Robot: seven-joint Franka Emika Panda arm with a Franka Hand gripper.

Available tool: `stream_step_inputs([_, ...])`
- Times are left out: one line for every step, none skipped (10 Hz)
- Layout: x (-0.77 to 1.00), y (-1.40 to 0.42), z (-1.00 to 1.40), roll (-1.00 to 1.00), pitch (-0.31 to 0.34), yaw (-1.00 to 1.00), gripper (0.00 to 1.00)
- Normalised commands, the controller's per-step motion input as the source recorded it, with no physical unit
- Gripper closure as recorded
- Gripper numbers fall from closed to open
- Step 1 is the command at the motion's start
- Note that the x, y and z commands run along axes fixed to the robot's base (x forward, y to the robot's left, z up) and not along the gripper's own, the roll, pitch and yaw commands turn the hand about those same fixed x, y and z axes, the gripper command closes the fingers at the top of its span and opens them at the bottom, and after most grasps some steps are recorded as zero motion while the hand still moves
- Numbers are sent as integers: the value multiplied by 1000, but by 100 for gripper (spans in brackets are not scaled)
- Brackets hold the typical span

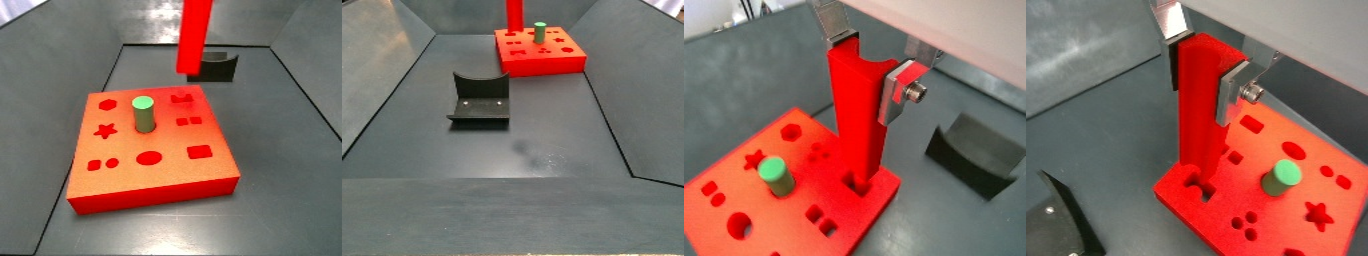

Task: Pick up the arch object. Move up. Place the arch object on the fixture. Regrasp the arch object. Move to above the board. Insert the arch object.
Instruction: Insert the arch object.

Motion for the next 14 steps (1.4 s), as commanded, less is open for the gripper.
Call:
stream_step_inputs([0, 0, -520, -133, -226, 117, 100])
stream_step_inputs([-11, 0, -457, -116, -240, 183, 100])
stream_step_inputs([-100, 57, -337, -89, -209, 209, 100])
stream_step_inputs([-166, 60, -166, -70, -149, 180, 100])
stream_step_inputs([-163, 37, -149, -64, -114, 131, 100])
stream_step_inputs([-149, 51, -200, -50, -94, 117, 100])
stream_step_inputs([-266, 63, -186, -53, -84, 69, 100])
stream_step_inputs([-326, 46, -117, -113, -111, 0, 100])
stream_step_inputs([-171, 71, -160, -144, -89, 0, 100])
stream_step_inputs([-137, 66, -183, -133, -67, 0, 100])
stream_step_inputs([-80, 31, -251, -119, -57, 0, 100])
stream_step_inputs([-83, 26, -331, -109, -43, 0, 100])
stream_step_inputs([-177, 17, -311, -24, -49, 120, 100])
stream_step_inputs([-37, 0, -283, 0, -36, 309, 100])
